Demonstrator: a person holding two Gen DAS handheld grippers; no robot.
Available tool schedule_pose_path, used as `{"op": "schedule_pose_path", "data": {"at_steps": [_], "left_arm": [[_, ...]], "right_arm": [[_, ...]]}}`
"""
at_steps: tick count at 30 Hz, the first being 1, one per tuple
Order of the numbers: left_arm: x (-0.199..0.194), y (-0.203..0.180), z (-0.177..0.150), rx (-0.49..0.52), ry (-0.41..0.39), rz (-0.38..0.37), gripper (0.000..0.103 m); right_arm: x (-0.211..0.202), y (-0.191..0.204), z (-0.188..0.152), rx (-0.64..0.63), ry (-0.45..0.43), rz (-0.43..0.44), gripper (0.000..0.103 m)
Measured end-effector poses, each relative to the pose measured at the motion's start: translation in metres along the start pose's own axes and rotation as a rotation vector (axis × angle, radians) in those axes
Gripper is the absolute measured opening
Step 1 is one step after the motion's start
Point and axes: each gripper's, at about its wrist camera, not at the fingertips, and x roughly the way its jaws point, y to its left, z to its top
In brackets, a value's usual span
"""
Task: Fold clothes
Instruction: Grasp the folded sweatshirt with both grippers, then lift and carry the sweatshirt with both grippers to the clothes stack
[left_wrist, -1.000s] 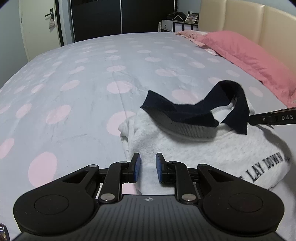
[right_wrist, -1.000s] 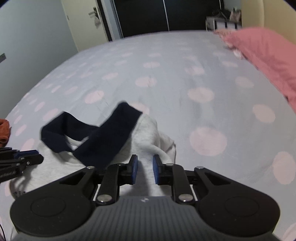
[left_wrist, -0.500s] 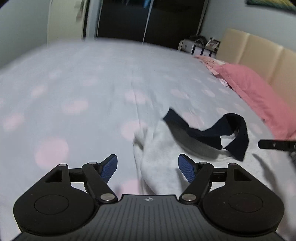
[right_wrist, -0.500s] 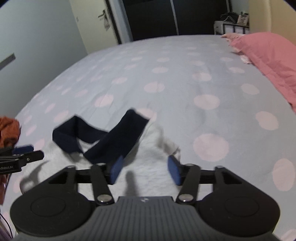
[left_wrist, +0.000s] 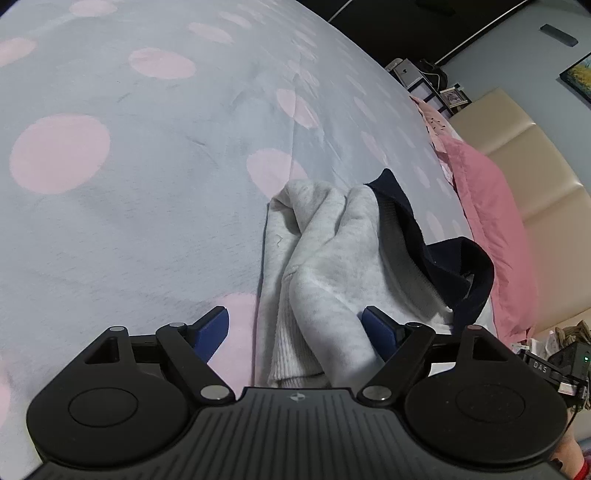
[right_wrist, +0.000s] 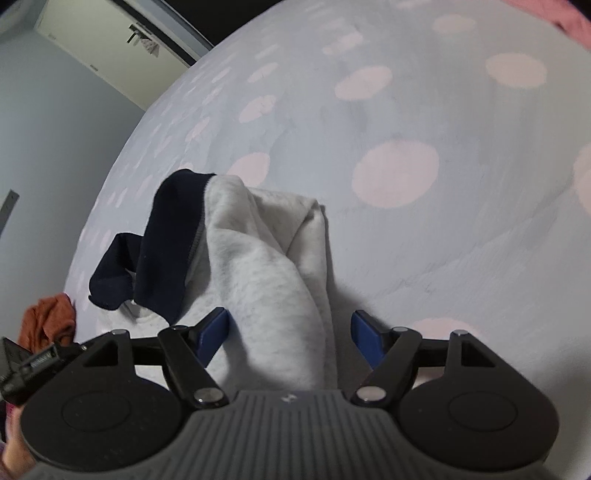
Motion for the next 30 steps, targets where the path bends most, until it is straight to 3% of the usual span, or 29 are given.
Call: {"op": "schedule_pose_path", "data": {"at_steps": [4,8,11,21,30], "left_arm": [[0.007,0.002,0.002,-0.003,0.01,-0.022,0.079],[0.014,0.007,0.006,-0.026,0.023,-0.074,0.065],[0.02,0.009,0.007,-0.046,0.029,-0.1,0.06],[0.009,0.005,0.007,0.01,0.007,-0.137,0.038],[-0.013,-0.011,0.003,0.073,-0.027,-0.16,0.034]], "right_arm": [[0.012,0.002,0.002,0.011,0.009,0.021,0.076],[0.024,0.007,0.007,0.021,0.019,0.042,0.073],[0.03,0.009,0.011,0.029,0.024,0.042,0.07],[0.019,0.013,0.011,0.017,-0.002,0.075,0.048],[-0.012,0.033,0.011,-0.004,-0.06,0.167,0.039]]}}
